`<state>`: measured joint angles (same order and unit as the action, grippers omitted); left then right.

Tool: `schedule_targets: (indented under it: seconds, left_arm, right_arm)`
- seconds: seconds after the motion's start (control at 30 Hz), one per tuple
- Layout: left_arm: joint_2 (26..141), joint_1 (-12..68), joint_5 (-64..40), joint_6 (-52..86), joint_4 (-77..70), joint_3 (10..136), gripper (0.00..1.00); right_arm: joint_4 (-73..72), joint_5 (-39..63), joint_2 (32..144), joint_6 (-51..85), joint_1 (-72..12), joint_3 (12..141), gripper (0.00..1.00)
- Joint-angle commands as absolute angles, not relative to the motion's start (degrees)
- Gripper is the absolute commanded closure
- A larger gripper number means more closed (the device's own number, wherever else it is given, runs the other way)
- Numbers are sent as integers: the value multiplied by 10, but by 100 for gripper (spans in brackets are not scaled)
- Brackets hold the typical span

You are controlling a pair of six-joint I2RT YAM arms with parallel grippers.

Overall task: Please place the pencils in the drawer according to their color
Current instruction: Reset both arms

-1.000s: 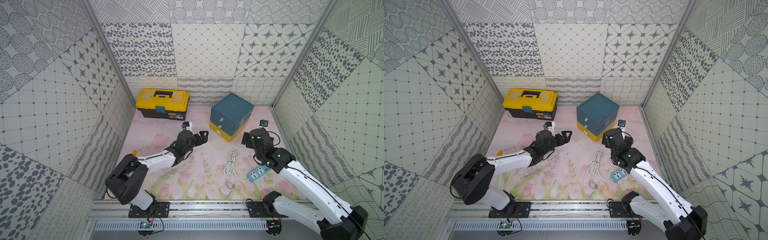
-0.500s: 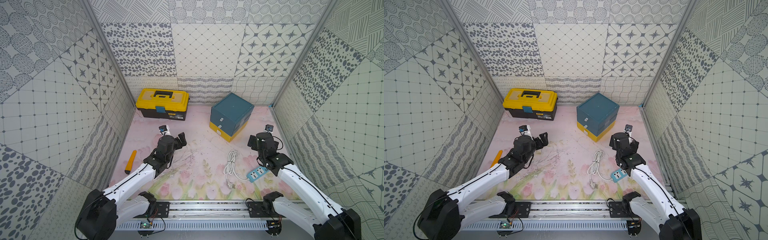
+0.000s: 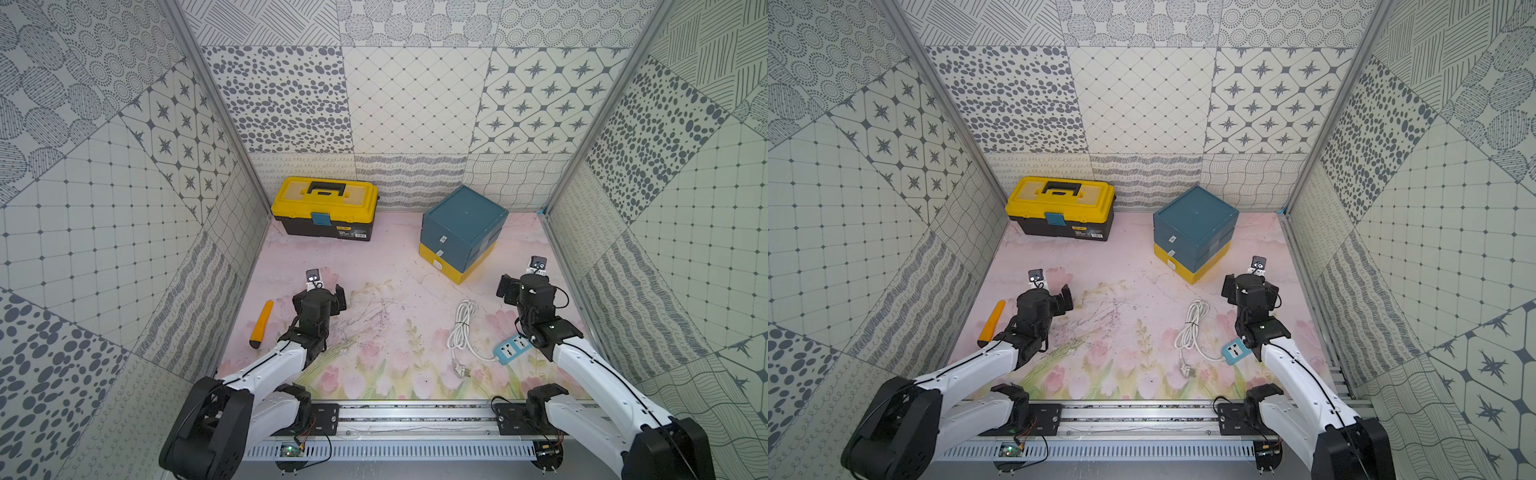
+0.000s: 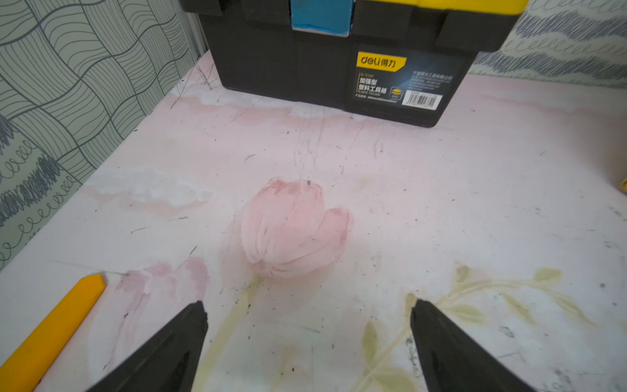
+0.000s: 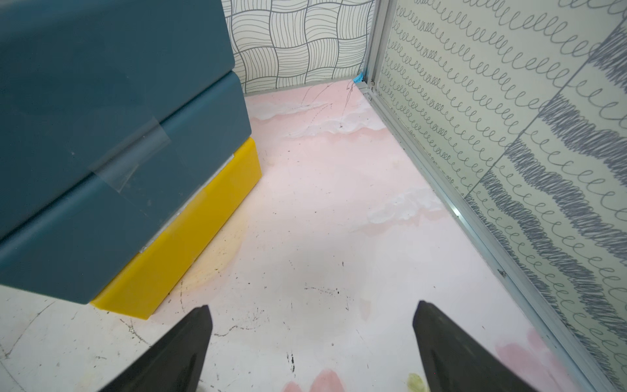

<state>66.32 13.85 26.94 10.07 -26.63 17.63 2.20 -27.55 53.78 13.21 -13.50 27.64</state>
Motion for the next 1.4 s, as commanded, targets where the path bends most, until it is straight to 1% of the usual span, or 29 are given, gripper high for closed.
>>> schedule_targets:
  seconds: [0.0, 0.2, 0.4, 0.43, 0.5, 0.57, 0.63, 0.7, 0.9, 1.2, 1.37]
  left_arm:
    - [737, 108, 240, 7, -517, 143, 1]
    - [842, 94, 214, 0, -630, 143, 1]
    - [923, 73, 148, 2, -693, 149, 0]
    - [923, 70, 141, 2, -689, 150, 0]
    - [904, 54, 97, 16, -640, 157, 1]
    - [909, 39, 52, 13, -608, 178, 0]
    - [903, 28, 12, 14, -510, 222, 0]
    - [906, 9, -14, 27, -497, 234, 0]
    - [906, 6, -15, 27, -497, 234, 0]
    - [906, 7, -14, 27, -496, 234, 1]
    - [906, 6, -14, 27, -495, 234, 0]
  right_arm:
    - [-76, -251, 528, 108, -129, 250, 1]
    - [-116, -232, 538, 105, -113, 230, 1]
    - [-176, -190, 540, 89, -81, 198, 1]
    - [-190, -179, 540, 85, -76, 189, 1]
    - [-214, -162, 542, 82, -66, 177, 1]
    - [-236, -148, 549, 75, -57, 166, 1]
    - [-263, -136, 562, 64, -51, 157, 1]
    - [-293, -128, 581, 54, -45, 148, 1]
    - [-426, -90, 676, 47, -27, 131, 1]
    - [-519, -34, 818, 34, -14, 181, 1]
    - [-590, -1, 880, 23, -11, 172, 1]
